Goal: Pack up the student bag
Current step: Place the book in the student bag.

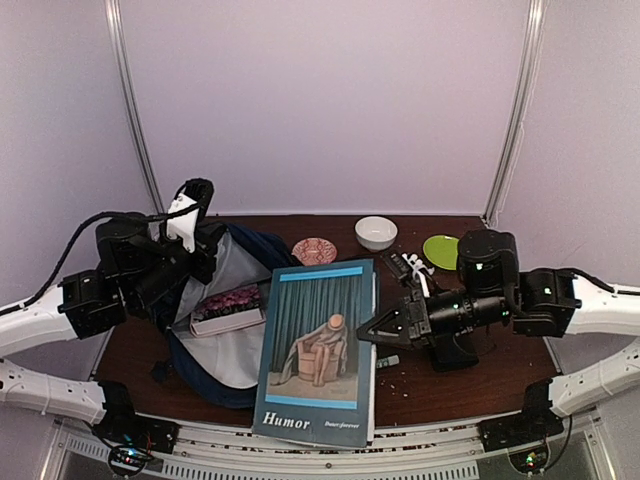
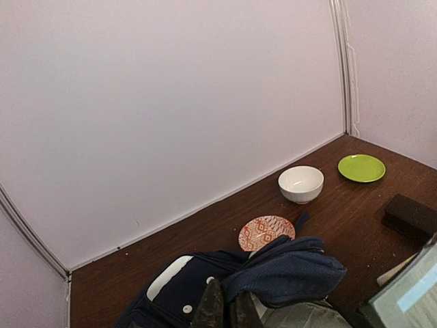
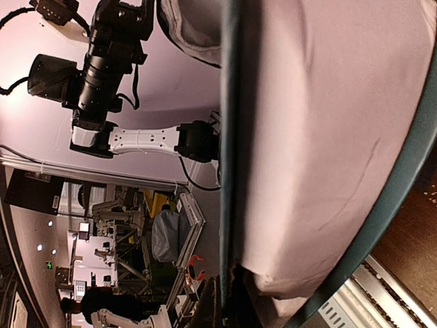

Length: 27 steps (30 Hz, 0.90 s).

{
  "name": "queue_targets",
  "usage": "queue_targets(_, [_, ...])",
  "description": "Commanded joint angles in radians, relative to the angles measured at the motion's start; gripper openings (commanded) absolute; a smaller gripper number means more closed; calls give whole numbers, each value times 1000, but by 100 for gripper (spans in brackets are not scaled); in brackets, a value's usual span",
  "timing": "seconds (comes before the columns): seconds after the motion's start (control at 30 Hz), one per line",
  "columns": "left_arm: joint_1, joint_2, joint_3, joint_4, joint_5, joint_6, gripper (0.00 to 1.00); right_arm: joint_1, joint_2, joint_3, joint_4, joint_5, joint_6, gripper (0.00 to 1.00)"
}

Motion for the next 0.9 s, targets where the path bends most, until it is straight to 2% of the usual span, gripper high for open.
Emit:
queue_targets(0.0, [-1, -42, -17, 331, 65, 76, 0, 29, 54, -17, 282, -104, 80, 0])
queue_targets(0.27, [-7, -75, -93, 450, 158, 113, 0, 60, 241, 10, 492, -228, 165, 0])
queue_targets(0.4, [-9, -119, -122, 487, 214, 115, 0, 63, 350, 11, 662, -288, 250, 0])
queue_targets(0.6, [-12, -174, -129, 386, 316, 99, 0, 62, 547, 53, 897, -362, 386, 0])
queue_targets(0.87, [-18, -280, -168, 305, 370, 66, 0, 25, 688, 146, 986, -387, 469, 0])
